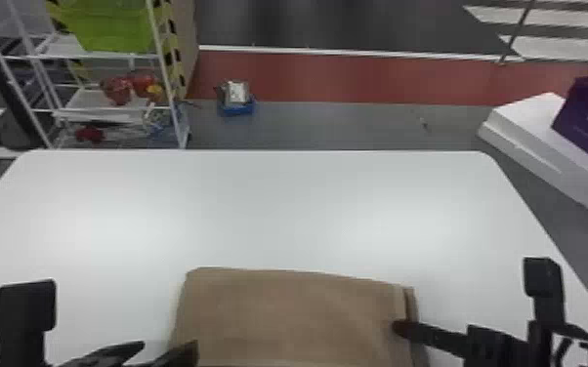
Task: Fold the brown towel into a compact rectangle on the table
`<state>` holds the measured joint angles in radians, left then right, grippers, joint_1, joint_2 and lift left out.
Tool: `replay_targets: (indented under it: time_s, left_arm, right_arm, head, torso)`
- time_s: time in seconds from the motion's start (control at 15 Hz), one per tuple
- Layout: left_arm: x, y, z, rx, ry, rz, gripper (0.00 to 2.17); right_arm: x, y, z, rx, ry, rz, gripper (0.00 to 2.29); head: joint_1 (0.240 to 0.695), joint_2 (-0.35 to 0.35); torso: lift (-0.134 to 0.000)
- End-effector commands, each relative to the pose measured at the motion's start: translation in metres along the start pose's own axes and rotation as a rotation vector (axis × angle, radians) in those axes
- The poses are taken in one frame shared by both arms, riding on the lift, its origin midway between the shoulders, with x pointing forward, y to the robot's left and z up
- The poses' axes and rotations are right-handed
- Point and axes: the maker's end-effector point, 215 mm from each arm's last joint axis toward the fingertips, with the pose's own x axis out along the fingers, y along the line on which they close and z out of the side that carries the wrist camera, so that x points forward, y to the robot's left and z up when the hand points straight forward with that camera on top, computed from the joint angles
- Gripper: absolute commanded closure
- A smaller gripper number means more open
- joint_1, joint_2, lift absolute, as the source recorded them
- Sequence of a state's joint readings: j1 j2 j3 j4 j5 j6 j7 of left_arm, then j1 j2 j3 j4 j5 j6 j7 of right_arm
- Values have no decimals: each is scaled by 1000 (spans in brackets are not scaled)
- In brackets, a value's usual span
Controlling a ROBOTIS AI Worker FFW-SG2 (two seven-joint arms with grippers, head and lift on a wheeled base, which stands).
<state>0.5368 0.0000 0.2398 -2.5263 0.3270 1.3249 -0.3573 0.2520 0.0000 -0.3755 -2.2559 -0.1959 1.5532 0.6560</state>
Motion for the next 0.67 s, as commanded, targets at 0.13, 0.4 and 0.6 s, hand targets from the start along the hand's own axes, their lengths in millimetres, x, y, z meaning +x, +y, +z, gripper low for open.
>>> replay_targets:
  time_s: [0.13, 0.4, 0.6]
  left_arm:
    - [0, 0, 1, -6, -4, -3, 33]
    - [1, 1, 2, -6, -4, -2, 33]
    - [0, 0, 4, -4, -8, -3, 33]
  right_arm:
    - [0, 2, -2, 2, 4, 6, 822]
    - [-1, 4, -1, 7, 3, 14, 1251]
    - [-10, 18, 11, -17, -28, 39, 1298]
  head:
    - [695, -54]
    - [695, -51]
    - [695, -48]
  torso:
    - [-123]
    - [-123]
    - [-123]
